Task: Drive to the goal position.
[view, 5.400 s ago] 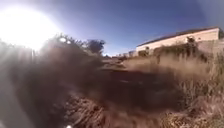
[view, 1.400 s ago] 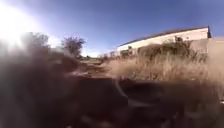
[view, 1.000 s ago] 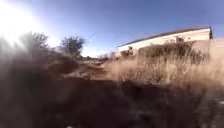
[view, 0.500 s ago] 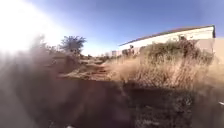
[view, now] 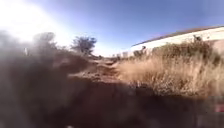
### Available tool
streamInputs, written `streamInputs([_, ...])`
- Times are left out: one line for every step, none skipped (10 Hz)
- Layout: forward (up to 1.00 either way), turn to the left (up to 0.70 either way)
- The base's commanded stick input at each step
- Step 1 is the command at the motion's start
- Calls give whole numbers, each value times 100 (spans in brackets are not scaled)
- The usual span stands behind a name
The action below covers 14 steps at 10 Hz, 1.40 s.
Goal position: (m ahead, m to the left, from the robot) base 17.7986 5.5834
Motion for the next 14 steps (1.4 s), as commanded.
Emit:
streamInputs([50, 0])
streamInputs([50, 0])
streamInputs([50, 0])
streamInputs([50, 0])
streamInputs([50, 0])
streamInputs([50, 0])
streamInputs([50, 0])
streamInputs([50, 0])
streamInputs([50, 0])
streamInputs([50, 0])
streamInputs([50, 0])
streamInputs([50, 0])
streamInputs([50, 0])
streamInputs([50, 0])
